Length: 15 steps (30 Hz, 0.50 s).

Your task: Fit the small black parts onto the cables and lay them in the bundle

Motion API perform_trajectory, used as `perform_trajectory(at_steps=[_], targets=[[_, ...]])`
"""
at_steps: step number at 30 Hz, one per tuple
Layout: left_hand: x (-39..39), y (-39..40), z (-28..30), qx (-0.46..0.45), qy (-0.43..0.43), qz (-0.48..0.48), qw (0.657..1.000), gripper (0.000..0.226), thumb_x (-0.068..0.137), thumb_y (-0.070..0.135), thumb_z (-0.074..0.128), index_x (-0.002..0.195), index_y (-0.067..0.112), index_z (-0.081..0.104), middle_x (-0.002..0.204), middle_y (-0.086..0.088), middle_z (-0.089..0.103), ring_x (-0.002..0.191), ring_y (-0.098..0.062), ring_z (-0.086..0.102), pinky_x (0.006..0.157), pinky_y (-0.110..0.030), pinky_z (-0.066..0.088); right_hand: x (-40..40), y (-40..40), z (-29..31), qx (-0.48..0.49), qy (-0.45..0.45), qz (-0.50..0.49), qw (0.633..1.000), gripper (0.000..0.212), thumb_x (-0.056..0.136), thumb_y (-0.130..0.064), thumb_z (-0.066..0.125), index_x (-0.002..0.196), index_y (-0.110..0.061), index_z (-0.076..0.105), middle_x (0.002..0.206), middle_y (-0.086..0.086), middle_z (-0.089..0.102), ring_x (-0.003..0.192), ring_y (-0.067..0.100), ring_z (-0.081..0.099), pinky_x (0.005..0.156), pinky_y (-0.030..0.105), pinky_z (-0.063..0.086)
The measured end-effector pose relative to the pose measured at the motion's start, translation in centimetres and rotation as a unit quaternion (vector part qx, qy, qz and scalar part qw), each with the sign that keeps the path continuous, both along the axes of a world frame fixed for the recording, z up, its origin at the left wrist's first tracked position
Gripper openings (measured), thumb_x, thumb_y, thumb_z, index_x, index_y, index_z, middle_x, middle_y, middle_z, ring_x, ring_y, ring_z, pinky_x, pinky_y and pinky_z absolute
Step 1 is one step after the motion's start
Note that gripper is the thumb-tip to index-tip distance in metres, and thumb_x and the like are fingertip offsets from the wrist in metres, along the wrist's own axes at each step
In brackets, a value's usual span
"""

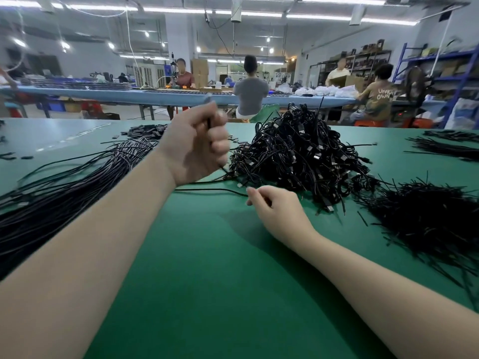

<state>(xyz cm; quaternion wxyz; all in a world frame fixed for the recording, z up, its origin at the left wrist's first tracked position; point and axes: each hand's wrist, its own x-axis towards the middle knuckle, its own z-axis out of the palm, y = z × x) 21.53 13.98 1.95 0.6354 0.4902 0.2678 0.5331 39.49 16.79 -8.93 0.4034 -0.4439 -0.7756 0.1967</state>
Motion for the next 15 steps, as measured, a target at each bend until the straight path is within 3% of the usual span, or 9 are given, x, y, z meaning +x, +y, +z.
perform_trajectory(at_steps=[2,4,5,6,9,10,12,14,15], targets=[[-0.4,-0.4,0.0,-0.016,0.223,-0.056,0.973,0.036,0.086,0.038,0.052,0.061,0.018,0.069,0.046,0.005,0.053,0.041,-0.01,0.049,0.042,-0.019,0.04,0.2,0.2,0.1,0.014,0.061,-0.028,0.998,0.04,0.091,-0.047,0.055,0.061,-0.02,0.055,0.044,-0.014,0.045,0.044,0.006,0.037,0.047,0.026,0.029],[0.2,0.0,-1.3,-0.078,0.451,-0.091,0.884,0.047,0.096,0.041,0.039,0.082,0.014,0.075,0.066,-0.001,0.07,0.056,-0.012,0.064,0.048,-0.017,0.044,-0.1,-0.1,0.2,0.048,0.086,-0.03,0.995,0.04,0.088,-0.043,0.061,0.058,-0.021,0.048,0.046,-0.013,0.044,0.047,0.006,0.037,0.048,0.025,0.03],[0.7,0.3,-2.1,-0.103,0.508,-0.098,0.85,0.054,0.101,0.042,0.029,0.095,0.01,0.073,0.078,-0.001,0.073,0.067,-0.01,0.067,0.054,-0.016,0.046,-0.2,-0.4,0.2,0.069,0.086,-0.023,0.994,0.037,0.089,-0.04,0.062,0.059,-0.021,0.049,0.047,-0.011,0.044,0.049,0.006,0.038,0.049,0.027,0.031],[1.2,0.5,-2.8,-0.111,0.521,-0.097,0.841,0.059,0.103,0.043,0.024,0.104,0.004,0.067,0.086,0.0,0.072,0.076,-0.009,0.066,0.062,-0.017,0.046,-0.2,-0.7,0.3,0.094,0.084,-0.015,0.992,0.033,0.09,-0.035,0.061,0.062,-0.022,0.051,0.049,-0.01,0.045,0.05,0.007,0.039,0.05,0.029,0.033],[2.2,1.4,-3.3,-0.065,0.38,-0.003,0.923,0.049,0.103,0.042,0.026,0.096,0.011,0.063,0.088,0.007,0.066,0.085,-0.006,0.058,0.076,-0.022,0.043,0.0,-1.5,0.8,0.168,0.105,0.019,0.98,0.02,0.096,-0.028,0.051,0.082,-0.017,0.062,0.052,-0.01,0.047,0.048,0.007,0.041,0.049,0.032,0.032],[2.1,1.5,-2.9,-0.034,0.326,0.063,0.943,0.044,0.104,0.041,0.026,0.105,0.018,0.064,0.095,0.009,0.068,0.09,-0.004,0.061,0.079,-0.021,0.046,0.0,-1.7,0.9,0.183,0.104,0.033,0.977,0.022,0.096,-0.028,0.047,0.088,-0.015,0.063,0.051,-0.012,0.044,0.046,0.005,0.038,0.047,0.03,0.03],[1.5,1.8,-1.5,0.012,0.162,0.145,0.976,0.044,0.104,0.039,0.026,0.127,0.015,0.056,0.105,0.004,0.071,0.095,-0.007,0.067,0.081,-0.023,0.052,-0.3,-2.3,0.7,0.174,0.048,0.081,0.98,0.025,0.097,-0.029,0.043,0.098,-0.017,0.064,0.046,-0.015,0.041,0.043,0.002,0.034,0.046,0.024,0.026],[0.4,1.1,0.2,0.023,-0.052,0.094,0.994,0.047,0.105,0.036,0.027,0.124,0.009,0.06,0.102,-0.002,0.074,0.092,-0.013,0.07,0.076,-0.024,0.056,-0.9,-2.3,0.0,0.115,-0.035,0.132,0.984,0.022,0.099,-0.03,0.043,0.102,-0.023,0.064,0.047,-0.017,0.045,0.041,0.005,0.035,0.045,0.02,0.024],[-0.5,0.5,0.9,0.038,-0.109,0.046,0.992,0.046,0.103,0.035,0.03,0.117,0.01,0.066,0.095,0.0,0.075,0.086,-0.013,0.071,0.07,-0.022,0.056,-0.9,-1.9,-0.2,0.078,-0.05,0.131,0.987,0.021,0.099,-0.029,0.043,0.1,-0.025,0.064,0.047,-0.017,0.046,0.04,0.007,0.035,0.044,0.021,0.024]])
